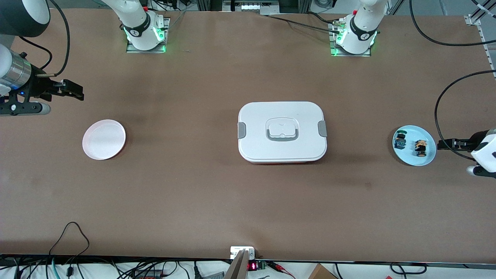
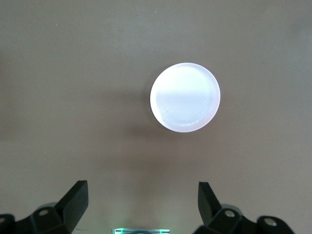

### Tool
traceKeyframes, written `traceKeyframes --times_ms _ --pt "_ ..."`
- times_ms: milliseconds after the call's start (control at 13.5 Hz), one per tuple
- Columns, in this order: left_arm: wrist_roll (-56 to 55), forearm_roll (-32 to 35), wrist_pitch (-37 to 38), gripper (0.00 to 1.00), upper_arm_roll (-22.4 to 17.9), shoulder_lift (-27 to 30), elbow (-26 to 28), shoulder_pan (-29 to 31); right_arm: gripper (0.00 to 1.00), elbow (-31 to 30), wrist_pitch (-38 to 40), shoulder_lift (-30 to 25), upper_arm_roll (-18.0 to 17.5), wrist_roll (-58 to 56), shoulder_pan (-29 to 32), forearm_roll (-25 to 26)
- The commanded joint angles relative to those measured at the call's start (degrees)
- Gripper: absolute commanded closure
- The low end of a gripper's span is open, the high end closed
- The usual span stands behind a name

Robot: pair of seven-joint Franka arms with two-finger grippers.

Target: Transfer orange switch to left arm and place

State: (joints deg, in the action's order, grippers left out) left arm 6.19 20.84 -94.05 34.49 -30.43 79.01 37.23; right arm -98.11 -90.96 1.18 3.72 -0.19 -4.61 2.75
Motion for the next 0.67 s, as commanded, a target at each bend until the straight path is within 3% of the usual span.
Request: traceKeyframes --times_ms 0,148,297,594 --pt "3.72 -2.63 1.41 0.00 0.93 4.49 0.00 0.04 0.00 -1.56 -0.35 -1.61 -0.21 0.29 0.21 -0.29" --pt "6.20 -6.84 4.03 0.00 0.75 8.80 0.26 -1.80 0.00 -1.03 0.17 -1.61 -0.29 -1.64 0.13 0.14" --pt "6.03 -11.50 6.76 0.00 -3.26 13.01 0.44 -5.74 0.00 0.54 0.44 -1.61 -0.21 -2.09 0.30 0.06" --pt "6.03 -17.40 8.35 0.00 -21.53 17.86 1.31 -22.25 0.00 2.48 0.52 -1.70 -0.12 -1.56 0.39 -0.29"
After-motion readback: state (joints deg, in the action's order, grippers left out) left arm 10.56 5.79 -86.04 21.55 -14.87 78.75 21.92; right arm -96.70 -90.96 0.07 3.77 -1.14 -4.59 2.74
